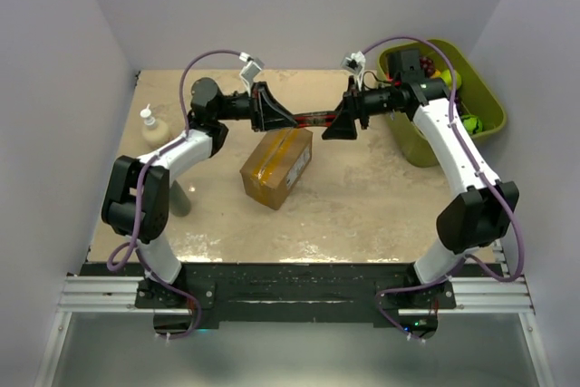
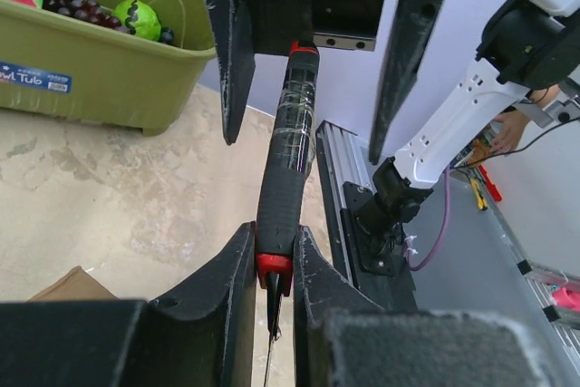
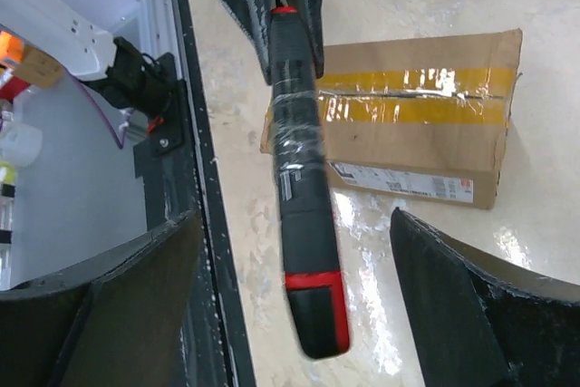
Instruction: Unpack the express box
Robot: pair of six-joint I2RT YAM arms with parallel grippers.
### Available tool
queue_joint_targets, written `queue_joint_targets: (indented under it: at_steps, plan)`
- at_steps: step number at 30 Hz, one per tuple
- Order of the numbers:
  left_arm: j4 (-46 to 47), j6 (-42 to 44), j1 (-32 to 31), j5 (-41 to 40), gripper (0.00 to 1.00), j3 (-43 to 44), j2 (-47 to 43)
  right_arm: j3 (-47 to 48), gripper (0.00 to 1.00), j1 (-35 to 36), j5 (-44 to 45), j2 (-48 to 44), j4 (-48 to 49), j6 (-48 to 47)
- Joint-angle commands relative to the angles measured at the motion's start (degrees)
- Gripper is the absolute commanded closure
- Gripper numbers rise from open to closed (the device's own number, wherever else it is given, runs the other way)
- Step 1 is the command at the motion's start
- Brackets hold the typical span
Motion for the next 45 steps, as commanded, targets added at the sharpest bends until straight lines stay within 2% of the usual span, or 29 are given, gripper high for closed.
queue_joint_targets:
  at_steps: [1, 3, 9, 10, 12, 13, 15, 16, 17, 19, 20, 21, 22, 23, 24, 26, 27, 28, 32, 36, 45]
  plan:
    - [6.4, -4.5, 0.5, 1.9, 1.00, 2.5, -1.3, 0.0, 0.17, -0.2, -7.0, 1.2, 8.1, 8.0]
    - [7.1, -5.1, 0.5, 1.7, 1.00, 2.4, -1.1, -0.1, 0.21, -0.2, -8.3, 1.8, 11.5, 11.5]
    - [10.9, -7.7, 0.5, 1.8, 1.00, 2.8, 0.4, -1.8, 0.50, -0.1, -10.0, 2.6, 16.2, 15.9]
    - [11.6, -8.0, 0.5, 1.7, 1.00, 2.9, 0.7, -2.8, 0.62, -0.1, -10.5, 2.5, 17.1, 17.7]
    - [12.0, -8.2, 0.5, 1.5, 1.00, 3.0, 1.0, -3.4, 0.79, 0.0, -11.1, 2.6, 19.6, 19.8]
    - [12.1, -8.2, 0.5, 1.6, 1.00, 3.2, 1.1, -3.4, 0.93, -0.1, -11.1, 2.6, 19.7, 19.7]
    - [9.4, -6.3, 0.6, 2.0, 0.99, 3.5, 1.1, -2.1, 1.00, -0.1, -8.9, 2.6, 15.8, 15.8]
    - [6.8, -4.6, 0.6, 2.4, 0.85, 4.5, 0.9, 0.8, 1.00, -0.1, -7.2, 3.1, 12.6, 8.4]
    - [4.1, -0.1, 0.9, 2.8, 0.61, 5.0, 0.5, 2.4, 1.00, 0.0, -3.8, 3.3, 6.0, 4.3]
    - [-6.7, 6.5, 1.2, 3.8, 0.51, 7.1, -1.3, 6.2, 1.00, 0.0, -0.1, 3.7, 0.8, -6.4]
    - [-12.6, 15.9, 1.6, 3.5, 0.44, 8.2, -2.0, 7.3, 1.00, 0.2, 1.6, 4.0, -3.7, -9.5]
    - [-25.6, 21.6, 1.6, 2.3, 0.43, 11.2, -3.4, 8.3, 1.00, 0.1, 4.8, 4.0, -5.6, -12.3]
    - [-32.7, 27.7, 1.6, 1.4, 0.41, 13.0, -3.7, 9.6, 1.00, 0.2, 6.1, 4.3, -7.1, -16.8]
    - [-39.8, 40.2, 1.5, 0.1, 0.38, 14.9, -3.9, 10.0, 1.00, 0.2, 7.0, 4.3, -9.3, -18.5]
    - [-49.2, 44.9, 1.3, -1.6, 0.36, 17.9, -4.1, 10.3, 1.00, 0.2, 8.2, 4.2, -10.1, -20.0]
    - [-58.5, 56.4, 0.7, -3.1, 0.34, 20.6, -3.6, 11.0, 1.00, 0.4, 8.6, 4.1, -11.7, -22.5]
    - [-64.7, 59.3, 0.5, -4.5, 0.34, 23.3, -2.8, 11.1, 1.00, 0.5, 8.9, 4.0, -11.9, -22.8]
    - [-66.9, 61.8, 0.1, -5.2, 0.33, 24.4, -2.4, 11.1, 1.00, 0.8, 9.2, 3.9, -12.1, -23.7]
    - [-72.3, 67.3, -2.3, -5.8, 0.33, 27.6, -0.3, 10.5, 1.00, 2.9, 10.4, 3.0, -12.2, -25.2]
    - [-81.8, 73.3, -5.2, -5.9, 0.34, 31.5, 1.7, 10.7, 1.00, 3.9, 11.3, 2.5, -11.8, -25.3]
    - [-85.7, 77.7, -7.8, -9.7, 0.42, 29.8, 2.3, 11.8, 1.00, 5.0, 13.2, 1.7, -10.9, -25.1]
